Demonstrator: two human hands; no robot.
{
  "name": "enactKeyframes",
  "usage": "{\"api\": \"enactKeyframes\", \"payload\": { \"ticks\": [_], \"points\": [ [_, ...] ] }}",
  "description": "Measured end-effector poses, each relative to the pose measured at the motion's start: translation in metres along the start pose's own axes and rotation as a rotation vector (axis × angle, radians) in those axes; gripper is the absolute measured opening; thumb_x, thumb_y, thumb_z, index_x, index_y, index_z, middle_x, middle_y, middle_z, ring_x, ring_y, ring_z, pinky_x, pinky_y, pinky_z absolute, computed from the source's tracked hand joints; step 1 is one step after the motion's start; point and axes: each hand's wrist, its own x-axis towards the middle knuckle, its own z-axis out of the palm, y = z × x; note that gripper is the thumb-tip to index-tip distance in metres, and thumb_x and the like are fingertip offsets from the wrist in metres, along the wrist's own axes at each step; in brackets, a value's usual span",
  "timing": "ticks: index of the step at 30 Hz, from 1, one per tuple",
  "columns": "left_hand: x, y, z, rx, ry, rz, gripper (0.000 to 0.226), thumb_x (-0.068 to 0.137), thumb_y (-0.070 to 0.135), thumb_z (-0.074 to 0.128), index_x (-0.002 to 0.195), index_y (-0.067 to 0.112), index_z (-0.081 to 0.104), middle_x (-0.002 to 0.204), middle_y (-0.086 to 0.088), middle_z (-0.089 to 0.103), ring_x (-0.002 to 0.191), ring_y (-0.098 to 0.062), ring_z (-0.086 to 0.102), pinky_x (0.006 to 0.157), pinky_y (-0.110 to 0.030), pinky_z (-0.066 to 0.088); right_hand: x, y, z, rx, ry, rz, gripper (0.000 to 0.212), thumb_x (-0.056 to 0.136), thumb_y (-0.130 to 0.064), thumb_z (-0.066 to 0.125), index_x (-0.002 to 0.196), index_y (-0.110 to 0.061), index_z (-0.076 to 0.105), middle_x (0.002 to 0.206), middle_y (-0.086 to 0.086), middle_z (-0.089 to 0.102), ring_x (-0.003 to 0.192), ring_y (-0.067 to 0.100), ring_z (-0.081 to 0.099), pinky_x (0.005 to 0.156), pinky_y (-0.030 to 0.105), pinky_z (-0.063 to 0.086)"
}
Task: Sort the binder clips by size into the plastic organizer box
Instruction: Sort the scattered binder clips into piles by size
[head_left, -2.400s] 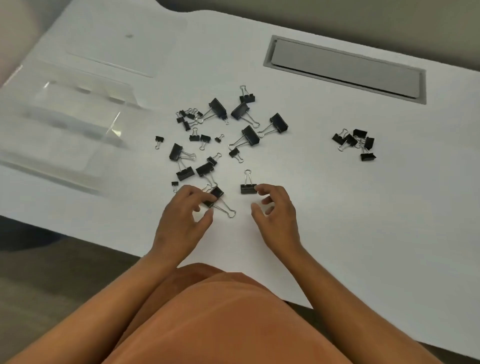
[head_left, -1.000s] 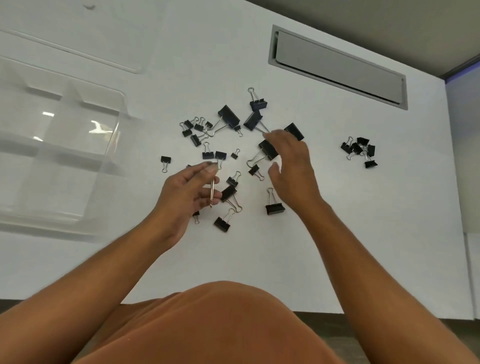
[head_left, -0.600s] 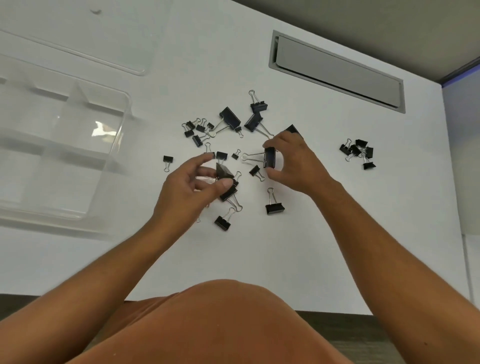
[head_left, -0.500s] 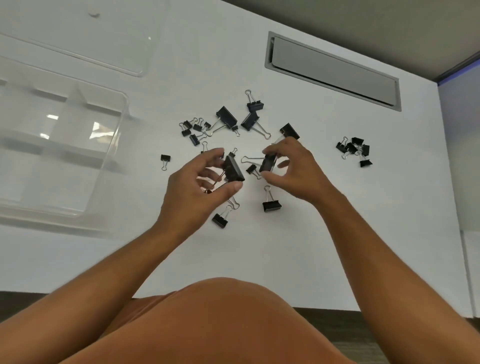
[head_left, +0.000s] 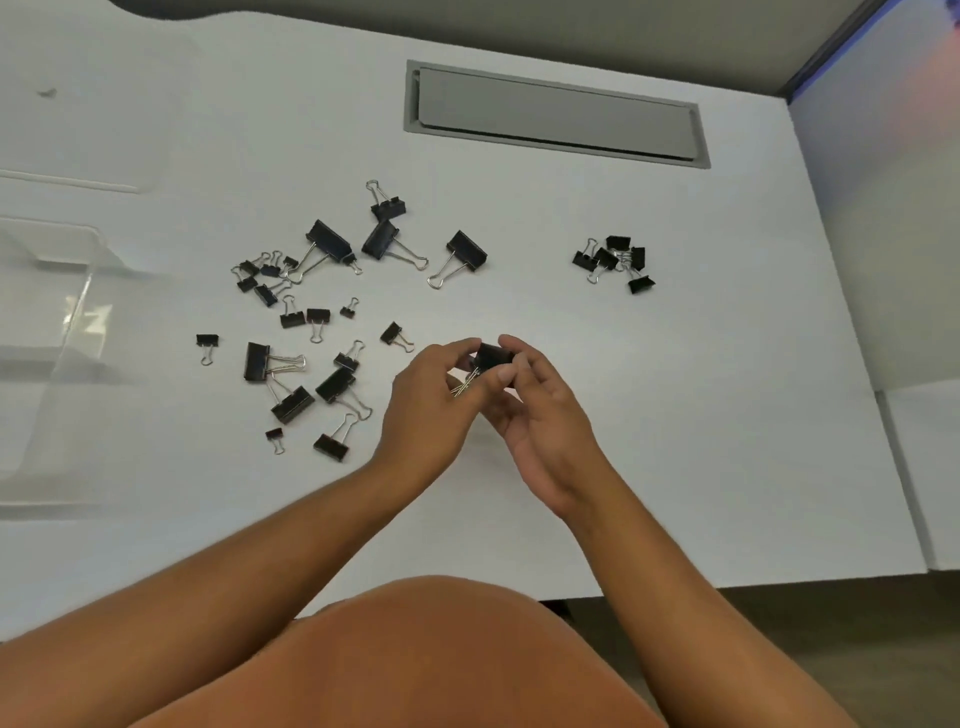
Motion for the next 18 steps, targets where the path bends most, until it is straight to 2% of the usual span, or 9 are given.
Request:
{"api": "enactKeyframes", "payload": {
  "ticks": [2,5,8,10,12,14,18],
  "points": [
    [0.005,0.007,0.026,0.100,-0.004,0.011,0.052,0.092,0.065,0.065,0.133,0.033,0.068,0.117,0.012,0.068,0.104,-0.009,0.063,0.084,-0.024,0.048,0.002,-0.004,-0.010,0.015,0.092,0.003,0.034,0.114,-0.023,0.041,0.140,-0.011,0.058,0.136,0.016,0.066,0.125,0.030,0.067,0.103,0.040,0.056],
    [0.013,0.018,0.057,0.244,-0.046,0.062,0.045,0.095,0.068,0.055,0.122,0.035,0.071,0.108,0.007,0.066,0.107,-0.015,0.058,0.080,-0.027,0.045,0.010,-0.016,-0.030,0.069,0.199,0.035,0.040,0.114,-0.032,0.038,0.134,-0.011,0.065,0.120,0.010,0.072,0.108,0.025,0.072,0.101,0.045,0.057],
    [0.030,0.028,0.075,0.340,-0.056,0.041,0.052,0.098,0.070,0.049,0.128,0.033,0.071,0.118,0.006,0.060,0.121,-0.017,0.046,0.084,-0.026,0.037,0.023,-0.032,-0.055,0.117,0.262,0.080,0.048,0.113,-0.040,0.040,0.133,-0.006,0.066,0.110,0.008,0.073,0.090,0.023,0.072,0.087,0.040,0.058],
    [0.053,0.032,0.074,0.429,0.044,0.062,0.051,0.098,0.066,0.053,0.128,0.029,0.071,0.126,0.003,0.057,0.128,-0.019,0.042,0.091,-0.031,0.040,0.032,-0.045,-0.073,0.084,0.281,0.079,0.046,0.112,-0.041,0.042,0.129,-0.007,0.068,0.106,0.007,0.072,0.081,0.021,0.070,0.078,0.035,0.054],
    [0.086,0.027,0.065,0.593,0.200,0.120,0.050,0.097,0.057,0.063,0.134,0.023,0.066,0.135,-0.004,0.054,0.132,-0.028,0.041,0.102,-0.041,0.044,0.038,-0.057,-0.090,-0.011,0.283,0.050,0.041,0.112,-0.041,0.043,0.123,-0.011,0.069,0.102,0.003,0.070,0.081,0.021,0.068,0.075,0.032,0.054],
    [0.119,0.021,0.054,0.746,0.301,0.104,0.057,0.096,0.051,0.067,0.143,0.021,0.057,0.144,-0.011,0.049,0.134,-0.035,0.039,0.107,-0.047,0.039,0.043,-0.067,-0.105,-0.162,0.261,-0.003,0.036,0.112,-0.039,0.044,0.119,-0.015,0.069,0.101,0.002,0.068,0.084,0.021,0.067,0.073,0.029,0.056],
    [0.168,0.013,0.046,0.963,0.312,0.020,0.065,0.096,0.050,0.066,0.151,0.020,0.048,0.146,-0.014,0.054,0.132,-0.042,0.042,0.104,-0.051,0.038,0.050,-0.080,-0.133,-0.473,0.200,-0.129,0.025,0.110,-0.035,0.052,0.113,-0.020,0.071,0.097,-0.001,0.067,0.082,0.020,0.070,0.067,0.029,0.057]
  ]
}}
